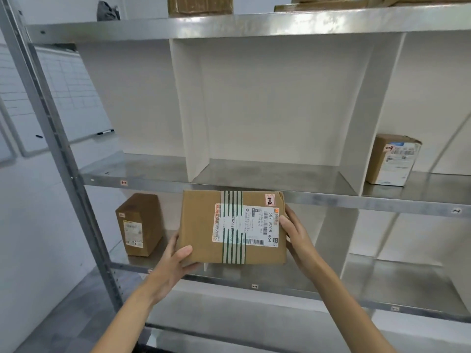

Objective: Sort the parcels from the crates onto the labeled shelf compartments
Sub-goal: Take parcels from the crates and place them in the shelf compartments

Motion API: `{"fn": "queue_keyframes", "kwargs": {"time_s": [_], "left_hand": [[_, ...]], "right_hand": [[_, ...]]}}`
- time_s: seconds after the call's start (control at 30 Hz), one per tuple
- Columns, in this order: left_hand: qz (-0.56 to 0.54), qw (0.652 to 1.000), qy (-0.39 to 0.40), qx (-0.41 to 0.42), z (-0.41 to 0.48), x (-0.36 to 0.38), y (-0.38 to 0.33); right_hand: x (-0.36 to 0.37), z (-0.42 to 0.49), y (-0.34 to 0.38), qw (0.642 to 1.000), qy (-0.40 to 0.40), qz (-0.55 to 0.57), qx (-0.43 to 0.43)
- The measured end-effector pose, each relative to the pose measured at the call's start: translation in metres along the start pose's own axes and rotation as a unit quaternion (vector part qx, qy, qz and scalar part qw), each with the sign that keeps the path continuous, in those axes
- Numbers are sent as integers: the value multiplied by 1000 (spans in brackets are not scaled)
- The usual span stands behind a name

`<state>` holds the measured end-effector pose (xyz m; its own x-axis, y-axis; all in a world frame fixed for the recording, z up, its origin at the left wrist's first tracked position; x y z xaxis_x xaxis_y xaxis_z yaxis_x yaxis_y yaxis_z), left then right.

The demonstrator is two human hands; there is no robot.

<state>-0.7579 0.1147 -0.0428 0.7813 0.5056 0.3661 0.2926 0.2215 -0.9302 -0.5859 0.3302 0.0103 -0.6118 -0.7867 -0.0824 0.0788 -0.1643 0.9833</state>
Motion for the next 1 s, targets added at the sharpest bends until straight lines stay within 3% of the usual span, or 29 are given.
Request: {"fn": "queue_keyframes", "kwargs": {"time_s": [0.13, 0.3, 0.47, 0.73, 0.83, 1.0], "left_hand": [[-75, 996, -35, 44, 4, 8, 13], [-175, 980, -50, 75, 7, 16, 26], [-162, 982, -62, 71, 11, 34, 28], [-104, 993, -19, 42, 6, 66, 40], [-91, 996, -1, 20, 4, 73, 43], [-65, 997, 23, -15, -1, 81, 48]], "right_hand": [[-4, -15, -13, 997, -29, 45, 55], [2, -35, -18, 995, -7, 53, 81], [20, -35, -21, 996, 23, 32, 75], [10, -30, -9, 983, -101, 147, 31], [3, -32, -5, 971, -118, 206, 12], [-6, -36, -6, 968, -134, 210, 15]]}}
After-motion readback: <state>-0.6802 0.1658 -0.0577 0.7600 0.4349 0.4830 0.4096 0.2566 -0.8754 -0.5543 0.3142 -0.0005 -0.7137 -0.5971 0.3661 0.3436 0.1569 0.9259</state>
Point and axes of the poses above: each hand's wrist, its own z-axis towards the middle knuckle, its own x-axis out of the palm, y = z × x, the point moved 5 cm from there along z, towards the middle knuckle, and after that the axes turned 7 degrees about -z, right-handed, at the moved point
